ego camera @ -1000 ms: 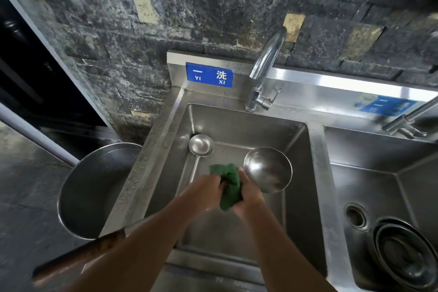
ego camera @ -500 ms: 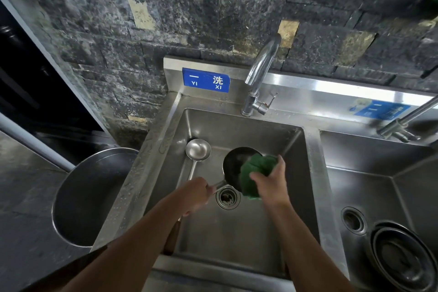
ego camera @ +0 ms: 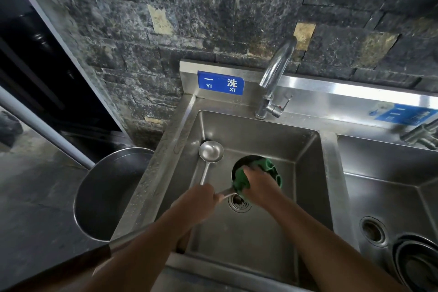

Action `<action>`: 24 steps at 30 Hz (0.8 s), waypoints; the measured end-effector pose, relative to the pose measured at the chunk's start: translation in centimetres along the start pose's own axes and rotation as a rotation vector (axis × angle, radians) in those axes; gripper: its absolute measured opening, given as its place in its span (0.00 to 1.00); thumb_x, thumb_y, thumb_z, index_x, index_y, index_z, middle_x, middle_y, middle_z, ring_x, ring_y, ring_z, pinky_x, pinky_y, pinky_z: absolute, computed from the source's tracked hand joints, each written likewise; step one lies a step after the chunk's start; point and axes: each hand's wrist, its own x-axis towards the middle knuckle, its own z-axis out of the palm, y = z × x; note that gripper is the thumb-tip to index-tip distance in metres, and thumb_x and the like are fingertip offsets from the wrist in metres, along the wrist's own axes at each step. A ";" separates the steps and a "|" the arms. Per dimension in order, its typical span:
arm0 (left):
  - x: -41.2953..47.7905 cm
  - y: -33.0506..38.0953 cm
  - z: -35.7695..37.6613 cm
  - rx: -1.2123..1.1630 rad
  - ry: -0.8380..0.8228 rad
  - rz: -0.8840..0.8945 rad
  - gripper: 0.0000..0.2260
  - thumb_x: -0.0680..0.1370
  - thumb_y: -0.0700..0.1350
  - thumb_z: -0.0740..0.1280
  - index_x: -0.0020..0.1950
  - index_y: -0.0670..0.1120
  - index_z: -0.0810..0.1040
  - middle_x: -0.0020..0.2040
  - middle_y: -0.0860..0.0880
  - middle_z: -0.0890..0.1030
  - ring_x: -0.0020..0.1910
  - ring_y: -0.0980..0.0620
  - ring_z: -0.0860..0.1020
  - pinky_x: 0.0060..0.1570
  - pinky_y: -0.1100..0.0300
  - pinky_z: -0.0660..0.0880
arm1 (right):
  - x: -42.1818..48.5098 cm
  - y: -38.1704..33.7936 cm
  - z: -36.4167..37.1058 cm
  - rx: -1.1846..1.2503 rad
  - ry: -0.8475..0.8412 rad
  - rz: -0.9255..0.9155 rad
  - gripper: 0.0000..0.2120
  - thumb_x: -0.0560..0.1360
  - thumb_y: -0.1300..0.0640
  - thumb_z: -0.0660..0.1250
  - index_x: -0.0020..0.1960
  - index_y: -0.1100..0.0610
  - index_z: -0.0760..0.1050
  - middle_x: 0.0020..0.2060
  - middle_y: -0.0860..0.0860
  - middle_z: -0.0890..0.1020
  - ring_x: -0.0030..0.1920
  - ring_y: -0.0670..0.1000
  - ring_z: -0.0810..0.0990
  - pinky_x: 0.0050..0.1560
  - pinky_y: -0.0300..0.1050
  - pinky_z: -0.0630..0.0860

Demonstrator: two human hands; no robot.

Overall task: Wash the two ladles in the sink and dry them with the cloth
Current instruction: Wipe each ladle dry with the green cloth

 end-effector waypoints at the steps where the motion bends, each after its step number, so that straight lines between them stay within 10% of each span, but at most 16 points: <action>1: -0.2 0.0 0.1 0.004 0.002 -0.003 0.19 0.81 0.57 0.57 0.49 0.42 0.74 0.44 0.43 0.79 0.38 0.48 0.75 0.40 0.55 0.73 | -0.4 0.1 -0.2 -0.182 -0.010 -0.013 0.24 0.73 0.51 0.67 0.68 0.50 0.68 0.66 0.55 0.70 0.63 0.62 0.74 0.61 0.54 0.73; 5: 0.2 1.1 -0.3 0.024 -0.045 0.034 0.20 0.82 0.56 0.57 0.50 0.39 0.75 0.47 0.42 0.80 0.42 0.46 0.77 0.42 0.56 0.70 | -1.0 0.0 -1.6 -0.366 0.161 -0.001 0.33 0.70 0.59 0.73 0.71 0.51 0.63 0.67 0.56 0.65 0.65 0.60 0.70 0.64 0.54 0.70; 13: 0.0 2.2 -1.4 0.099 -0.029 0.021 0.20 0.82 0.56 0.59 0.55 0.39 0.75 0.51 0.41 0.80 0.52 0.42 0.79 0.45 0.55 0.71 | 0.5 -1.1 -1.5 0.462 0.063 0.176 0.21 0.73 0.59 0.65 0.65 0.59 0.69 0.51 0.56 0.77 0.51 0.56 0.76 0.49 0.46 0.73; 17: -0.6 1.0 0.2 0.030 0.011 -0.011 0.15 0.81 0.56 0.59 0.45 0.46 0.72 0.37 0.50 0.75 0.41 0.49 0.77 0.38 0.57 0.72 | 0.1 -0.2 -1.6 0.190 -0.162 0.196 0.18 0.71 0.55 0.66 0.60 0.58 0.72 0.51 0.53 0.79 0.52 0.55 0.79 0.53 0.50 0.78; 21: 0.0 0.9 -0.3 0.009 0.086 -0.061 0.15 0.80 0.55 0.61 0.55 0.43 0.75 0.51 0.44 0.80 0.51 0.45 0.80 0.50 0.52 0.77 | -0.6 0.3 -0.6 -0.091 -0.203 0.232 0.15 0.72 0.53 0.64 0.58 0.55 0.75 0.54 0.54 0.82 0.56 0.58 0.80 0.54 0.48 0.78; 24: 1.0 0.5 -1.1 -0.035 0.052 -0.102 0.11 0.80 0.48 0.62 0.56 0.42 0.73 0.52 0.43 0.80 0.46 0.45 0.82 0.38 0.58 0.77 | -2.1 1.5 0.1 0.127 -0.099 0.284 0.12 0.71 0.55 0.65 0.55 0.51 0.76 0.50 0.51 0.82 0.53 0.53 0.81 0.48 0.43 0.77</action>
